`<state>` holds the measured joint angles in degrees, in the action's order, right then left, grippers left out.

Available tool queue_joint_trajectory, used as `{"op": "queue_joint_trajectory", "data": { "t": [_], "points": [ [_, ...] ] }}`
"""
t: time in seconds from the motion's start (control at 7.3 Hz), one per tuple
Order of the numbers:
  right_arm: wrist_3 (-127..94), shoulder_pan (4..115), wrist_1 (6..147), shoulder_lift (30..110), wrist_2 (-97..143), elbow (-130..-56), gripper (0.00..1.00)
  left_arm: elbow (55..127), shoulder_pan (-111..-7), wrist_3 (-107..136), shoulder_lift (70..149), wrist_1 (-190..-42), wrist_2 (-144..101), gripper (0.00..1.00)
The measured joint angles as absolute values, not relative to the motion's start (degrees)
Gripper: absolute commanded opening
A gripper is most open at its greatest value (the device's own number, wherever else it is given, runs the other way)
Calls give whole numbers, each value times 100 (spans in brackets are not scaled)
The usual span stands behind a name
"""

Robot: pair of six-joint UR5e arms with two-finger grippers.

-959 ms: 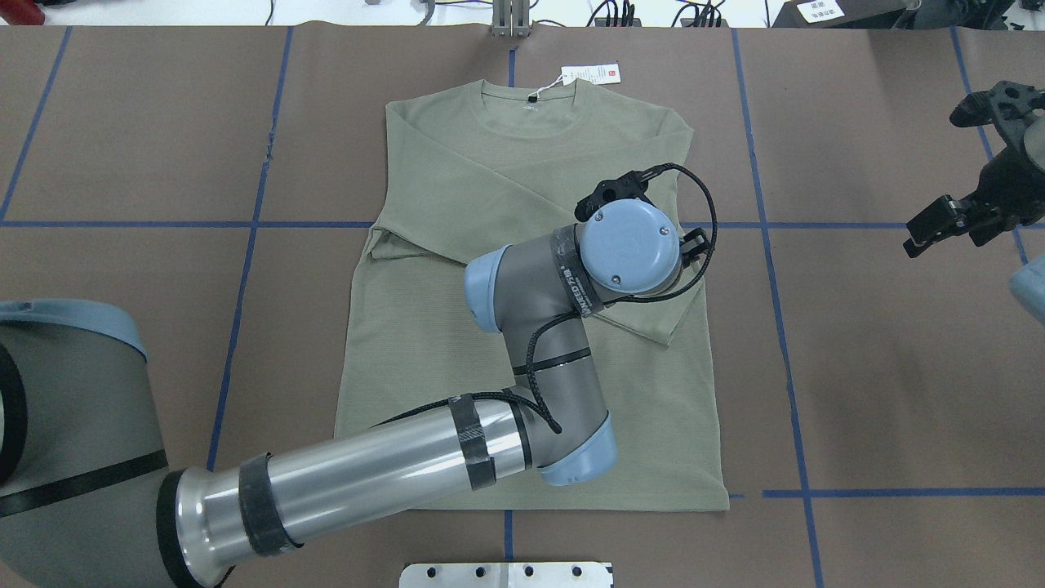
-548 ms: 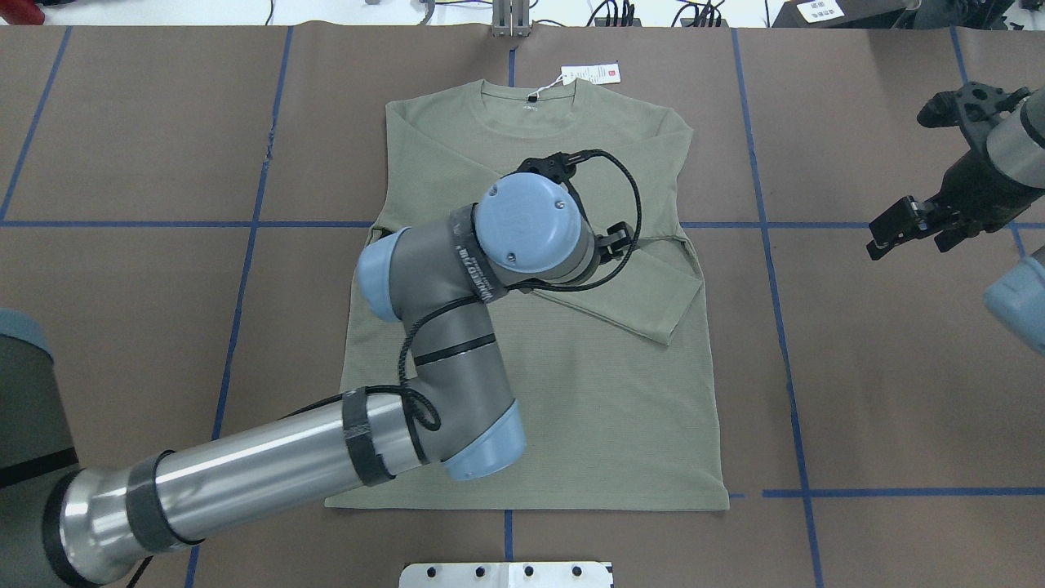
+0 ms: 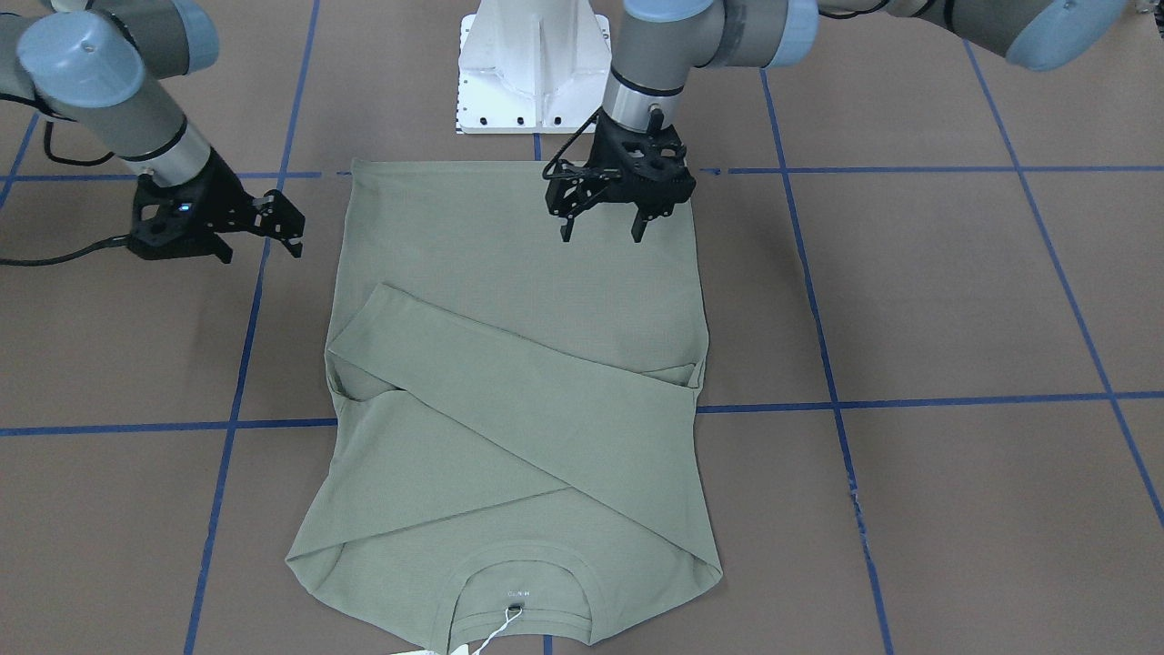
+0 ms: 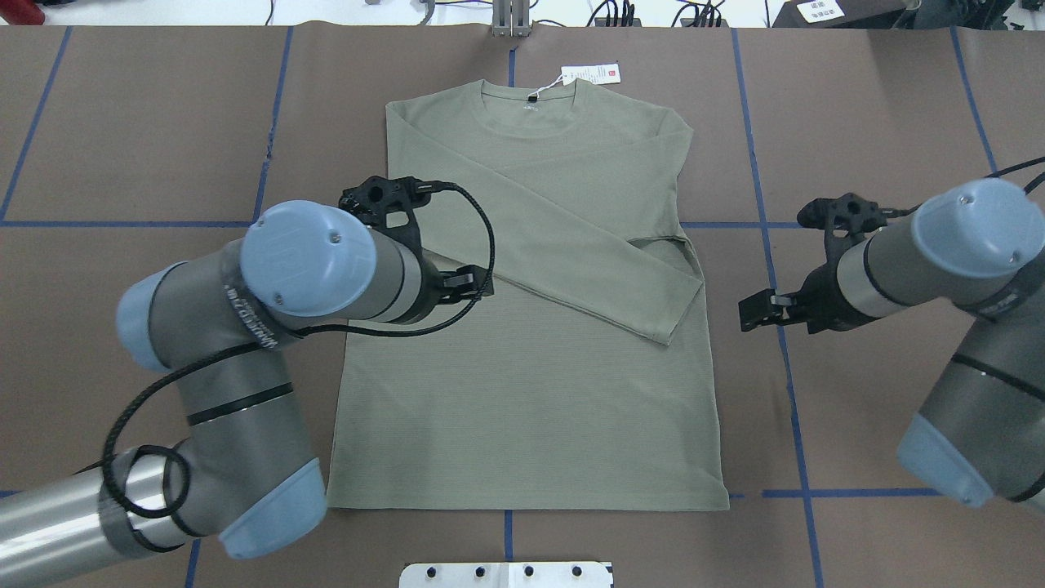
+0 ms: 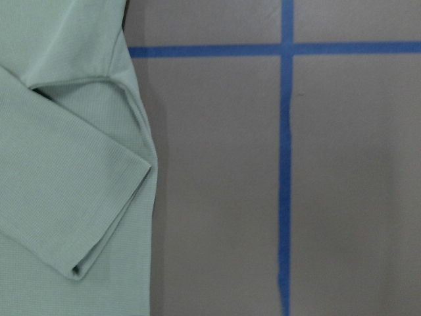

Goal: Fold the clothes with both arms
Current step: 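Release the sleeve and move both grippers toward the shirt hem nearest the robot, then lower both grippers onto the hem corners and grasp them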

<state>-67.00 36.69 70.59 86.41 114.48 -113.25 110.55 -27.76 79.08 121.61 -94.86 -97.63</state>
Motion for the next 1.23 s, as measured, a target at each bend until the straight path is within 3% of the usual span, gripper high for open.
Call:
{"op": "queue_joint_trajectory", "data": {
  "t": [0.27, 0.69, 1.1, 1.23],
  "points": [
    [-7814, 2468, 6899, 8800, 10637, -11595, 100, 11835, -2792, 7599, 11291, -9460, -9761, 100],
    [-8648, 1292, 6910, 8939, 9869, -11729, 97, 12073, -2787, 7551, 11022, -9461, -9742, 100],
    [-8739, 1093, 6935, 9035, 9812, -11689, 82, 12129, -2794, 7550, 11008, -9457, -9738, 100],
    [-8743, 1066, 6940, 9034, 9817, -11668, 66, 12143, -2794, 7550, 11006, -9457, -9738, 100]
  ]
}}
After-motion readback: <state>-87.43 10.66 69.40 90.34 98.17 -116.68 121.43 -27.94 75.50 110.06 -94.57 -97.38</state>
